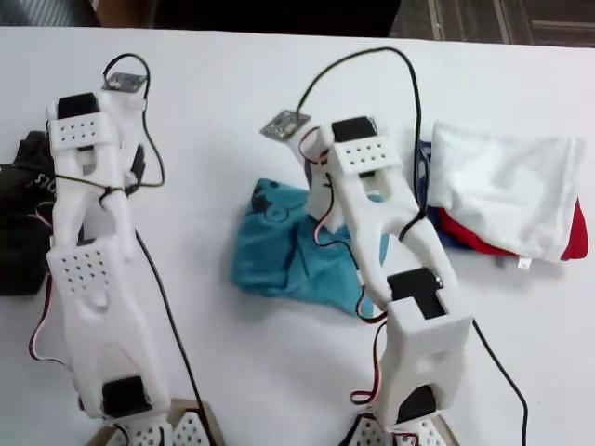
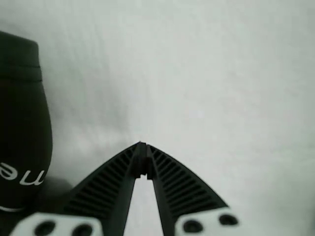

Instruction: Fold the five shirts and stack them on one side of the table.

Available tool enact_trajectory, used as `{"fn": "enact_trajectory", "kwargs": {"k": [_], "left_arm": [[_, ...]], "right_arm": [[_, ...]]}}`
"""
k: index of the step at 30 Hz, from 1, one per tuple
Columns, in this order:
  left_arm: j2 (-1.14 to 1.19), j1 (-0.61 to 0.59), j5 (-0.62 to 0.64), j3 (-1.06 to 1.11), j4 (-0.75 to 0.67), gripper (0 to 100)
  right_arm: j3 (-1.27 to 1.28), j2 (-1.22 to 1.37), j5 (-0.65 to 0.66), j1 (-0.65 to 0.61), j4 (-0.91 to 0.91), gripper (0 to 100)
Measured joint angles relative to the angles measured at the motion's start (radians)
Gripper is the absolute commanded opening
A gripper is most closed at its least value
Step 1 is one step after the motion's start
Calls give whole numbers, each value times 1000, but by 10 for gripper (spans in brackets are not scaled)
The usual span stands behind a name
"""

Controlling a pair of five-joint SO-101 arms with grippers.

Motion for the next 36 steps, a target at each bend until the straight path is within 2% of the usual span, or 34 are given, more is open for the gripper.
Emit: {"fn": "enact_trajectory", "kwargs": {"k": [9,13,19,28,36], "left_arm": [[0,0,0,0,0,27],[0,0,0,0,0,27],[0,0,0,0,0,27],[0,0,0,0,0,27],[0,0,0,0,0,27]], "right_arm": [[308,-270,49,0,-2,22],[465,-400,49,0,-63,22],[489,-534,49,-17,-172,22],[450,-509,-37,-124,-281,22],[450,-328,-37,-100,-275,22]]}}
